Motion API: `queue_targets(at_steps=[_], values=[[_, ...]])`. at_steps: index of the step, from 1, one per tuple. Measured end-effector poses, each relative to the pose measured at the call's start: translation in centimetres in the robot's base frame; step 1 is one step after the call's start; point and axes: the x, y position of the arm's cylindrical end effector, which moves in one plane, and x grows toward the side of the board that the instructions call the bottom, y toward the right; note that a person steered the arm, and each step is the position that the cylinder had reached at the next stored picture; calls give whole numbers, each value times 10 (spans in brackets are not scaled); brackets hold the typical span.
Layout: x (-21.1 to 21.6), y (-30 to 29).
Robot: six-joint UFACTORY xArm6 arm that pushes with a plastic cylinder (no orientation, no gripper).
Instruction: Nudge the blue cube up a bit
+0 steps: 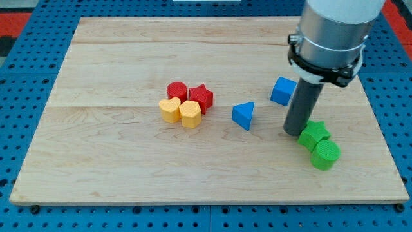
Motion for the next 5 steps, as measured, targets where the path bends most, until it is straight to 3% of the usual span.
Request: queue_targets(at_steps=[1, 4, 5], values=[[0, 9], [-56, 3], [-60, -28]])
